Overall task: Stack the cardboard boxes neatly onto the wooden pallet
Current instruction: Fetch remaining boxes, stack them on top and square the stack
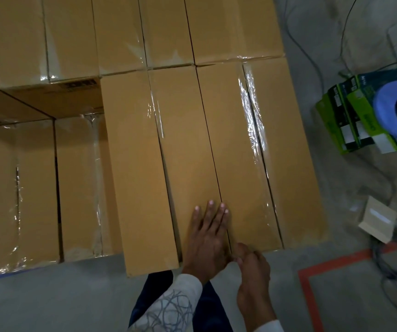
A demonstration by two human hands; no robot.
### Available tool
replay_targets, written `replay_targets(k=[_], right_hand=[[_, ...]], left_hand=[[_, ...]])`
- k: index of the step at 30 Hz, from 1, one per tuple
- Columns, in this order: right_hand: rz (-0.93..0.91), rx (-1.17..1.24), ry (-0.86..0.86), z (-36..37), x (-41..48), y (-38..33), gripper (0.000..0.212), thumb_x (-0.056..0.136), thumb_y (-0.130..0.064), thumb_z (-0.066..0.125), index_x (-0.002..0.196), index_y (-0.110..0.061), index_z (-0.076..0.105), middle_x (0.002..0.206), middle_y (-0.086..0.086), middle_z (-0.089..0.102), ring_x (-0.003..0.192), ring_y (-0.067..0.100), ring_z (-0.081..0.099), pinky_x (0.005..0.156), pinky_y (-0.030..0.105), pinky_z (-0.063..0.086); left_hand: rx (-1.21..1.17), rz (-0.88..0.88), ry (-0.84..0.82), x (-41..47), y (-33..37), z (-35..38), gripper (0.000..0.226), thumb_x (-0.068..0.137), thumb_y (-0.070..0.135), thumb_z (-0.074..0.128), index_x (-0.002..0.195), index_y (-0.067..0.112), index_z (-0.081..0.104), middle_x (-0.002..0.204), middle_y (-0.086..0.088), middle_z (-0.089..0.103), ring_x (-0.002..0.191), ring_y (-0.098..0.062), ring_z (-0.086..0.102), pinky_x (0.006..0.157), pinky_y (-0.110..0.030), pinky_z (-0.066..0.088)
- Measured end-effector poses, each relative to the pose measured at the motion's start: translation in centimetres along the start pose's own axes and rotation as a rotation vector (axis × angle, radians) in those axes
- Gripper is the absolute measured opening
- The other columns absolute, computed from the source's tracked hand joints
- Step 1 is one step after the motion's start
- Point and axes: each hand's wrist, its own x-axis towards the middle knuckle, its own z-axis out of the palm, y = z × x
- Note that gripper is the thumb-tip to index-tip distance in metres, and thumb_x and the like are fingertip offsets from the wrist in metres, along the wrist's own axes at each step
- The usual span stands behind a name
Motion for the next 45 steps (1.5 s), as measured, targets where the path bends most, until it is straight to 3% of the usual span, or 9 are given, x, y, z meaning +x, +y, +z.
replay_targets(k=[5, 12, 16, 19, 23, 26, 32, 39, 45], right_hand=[[0.027, 0.040, -0.016, -0.4, 0.2, -0.5, 0.051, 0.085, -0.032, 0.078, 0.128, -0.007, 0.066, 0.121, 0.009, 0.069, 0.110, 0.027, 0.065, 0.102, 0.046, 0.052], [-0.095, -0.023, -0.008, 0.0, 1.8, 1.6, 0.094, 0.053, -0.061, 0.077, 0.133, -0.012, 0.064, 0.127, 0.006, 0.068, 0.113, 0.029, 0.065, 0.104, 0.054, 0.053], [-0.104, -0.119, -0.063, 0.5, -0.2, 0.5, 0.056, 0.085, -0.028, 0.079, 0.134, -0.010, 0.059, 0.126, 0.007, 0.064, 0.109, 0.028, 0.064, 0.101, 0.048, 0.054], [-0.107, -0.220, -0.077, 0.3, -1.7, 0.3, 0.023, 0.089, -0.017, 0.071, 0.108, -0.008, 0.061, 0.120, 0.014, 0.062, 0.095, 0.024, 0.064, 0.076, 0.035, 0.057], [-0.119, -0.296, -0.234, -1.1, -5.9, -1.0, 0.035, 0.095, -0.011, 0.063, 0.127, -0.024, 0.055, 0.121, 0.000, 0.062, 0.088, 0.011, 0.059, 0.069, 0.024, 0.050], [-0.106, -0.370, -0.325, -2.9, -9.1, -1.8, 0.029, 0.099, -0.017, 0.062, 0.127, -0.009, 0.067, 0.117, 0.005, 0.069, 0.097, 0.017, 0.064, 0.087, 0.035, 0.057], [-0.186, -0.531, -0.373, -7.1, -15.9, -2.2, 0.017, 0.105, -0.013, 0.055, 0.097, -0.023, 0.066, 0.088, -0.008, 0.059, 0.077, 0.005, 0.054, 0.055, 0.018, 0.045], [-0.364, -0.898, -0.483, -6.8, -21.6, 1.7, 0.028, 0.098, -0.025, 0.062, 0.107, -0.001, 0.073, 0.101, 0.018, 0.070, 0.095, 0.026, 0.065, 0.079, 0.038, 0.051], [-0.561, -0.933, -0.536, 0.9, -28.9, 5.6, 0.034, 0.094, -0.033, 0.061, 0.123, -0.018, 0.069, 0.126, 0.001, 0.067, 0.117, 0.024, 0.062, 0.101, 0.041, 0.051]], left_hand=[[-0.005, 0.024, 0.083, 0.1, 0.0, 0.1, 0.103, 0.079, 0.074, 0.052, 0.154, 0.003, 0.044, 0.165, -0.012, 0.033, 0.155, -0.037, 0.023, 0.118, -0.064, 0.020], [-0.004, 0.039, 0.112, 0.1, -0.1, 0.9, 0.094, 0.083, 0.065, 0.049, 0.155, 0.005, 0.041, 0.167, -0.010, 0.030, 0.156, -0.035, 0.020, 0.120, -0.065, 0.018], [-0.018, 0.016, 0.071, 0.1, 0.1, 0.4, 0.084, 0.086, 0.049, 0.040, 0.158, 0.005, 0.036, 0.168, -0.010, 0.025, 0.158, -0.035, 0.015, 0.121, -0.065, 0.019], [-0.029, 0.021, -0.033, -0.7, 0.2, -1.4, 0.088, 0.080, 0.041, 0.034, 0.159, 0.002, 0.031, 0.168, -0.014, 0.024, 0.157, -0.037, 0.013, 0.120, -0.067, 0.019], [-0.151, -0.068, -0.087, -3.6, 1.2, -5.6, 0.091, 0.078, 0.041, 0.048, 0.160, 0.004, 0.028, 0.164, -0.016, 0.035, 0.157, -0.036, 0.011, 0.122, -0.063, 0.007], [-0.280, -0.167, -0.130, -7.8, 2.1, -9.1, 0.098, 0.080, 0.061, 0.044, 0.161, 0.008, 0.028, 0.162, -0.013, 0.038, 0.156, -0.037, 0.017, 0.124, -0.060, 0.009], [-0.319, -0.339, -0.097, -17.0, 2.4, -13.6, 0.099, 0.080, 0.071, 0.067, 0.156, 0.017, 0.038, 0.156, -0.007, 0.045, 0.152, -0.033, 0.024, 0.119, -0.053, 0.020], [-0.427, -0.415, -0.034, -25.2, 1.8, -18.0, 0.096, 0.077, 0.079, 0.048, 0.153, 0.020, 0.043, 0.157, -0.012, 0.042, 0.147, -0.032, 0.033, 0.117, -0.050, 0.027], [-0.558, -0.581, 0.175, -32.4, -5.9, -21.7, 0.093, 0.081, 0.069, 0.067, 0.156, 0.022, 0.040, 0.163, -0.012, 0.033, 0.150, -0.031, 0.028, 0.120, -0.052, 0.031]])
